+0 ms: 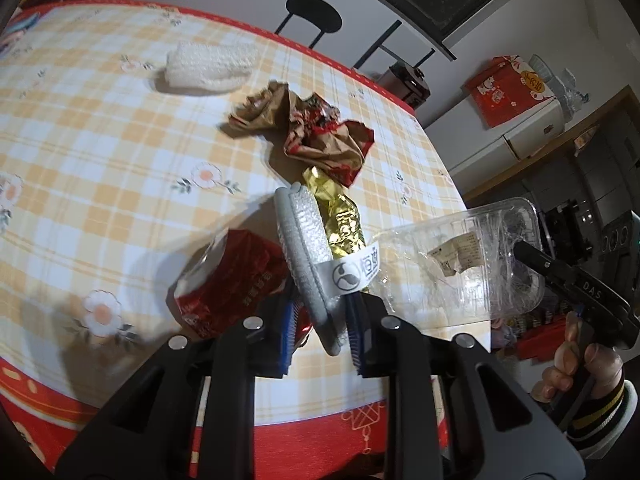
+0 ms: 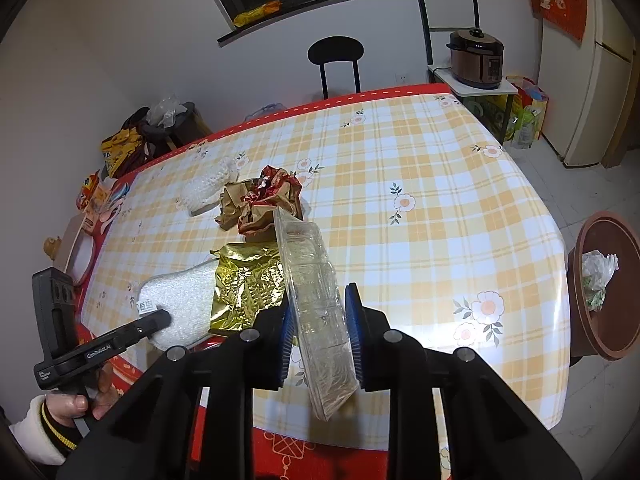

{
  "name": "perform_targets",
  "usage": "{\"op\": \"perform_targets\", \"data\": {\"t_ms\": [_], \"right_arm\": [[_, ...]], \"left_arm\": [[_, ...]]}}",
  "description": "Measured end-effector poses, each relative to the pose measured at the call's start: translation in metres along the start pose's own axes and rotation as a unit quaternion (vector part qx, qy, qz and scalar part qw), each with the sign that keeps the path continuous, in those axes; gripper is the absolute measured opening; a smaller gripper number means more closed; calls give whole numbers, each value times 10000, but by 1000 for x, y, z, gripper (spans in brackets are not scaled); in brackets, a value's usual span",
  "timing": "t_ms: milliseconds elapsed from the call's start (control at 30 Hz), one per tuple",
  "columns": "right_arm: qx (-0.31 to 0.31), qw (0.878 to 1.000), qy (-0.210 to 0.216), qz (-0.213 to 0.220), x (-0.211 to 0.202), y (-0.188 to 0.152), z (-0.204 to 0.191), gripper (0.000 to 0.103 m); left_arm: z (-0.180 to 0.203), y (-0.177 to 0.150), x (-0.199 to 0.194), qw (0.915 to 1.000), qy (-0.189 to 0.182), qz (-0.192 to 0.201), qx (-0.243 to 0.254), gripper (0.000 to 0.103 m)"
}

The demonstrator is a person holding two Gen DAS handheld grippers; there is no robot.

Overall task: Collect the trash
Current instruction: 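Lift the clear box with the right tool while the left tool lifts the white lid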

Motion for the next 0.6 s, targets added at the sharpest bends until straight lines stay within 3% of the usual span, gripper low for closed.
{"op": "perform_targets", "data": {"t_ms": [600], "right_arm": [[242,9993,-20,297,-18,9,18,25]], "left_arm": [[-20,15,-72,9947,669,776,42,22]]}}
Point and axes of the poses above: each gripper's, at about its wrist camera, not at the fingertips, and x roughly the way its jaws point, z to its right, y to its top, the point moved 1 cm from there along x, roughly the way its jaws point, and after that the axes turned 7 degrees about x, right-handed, at the moved point
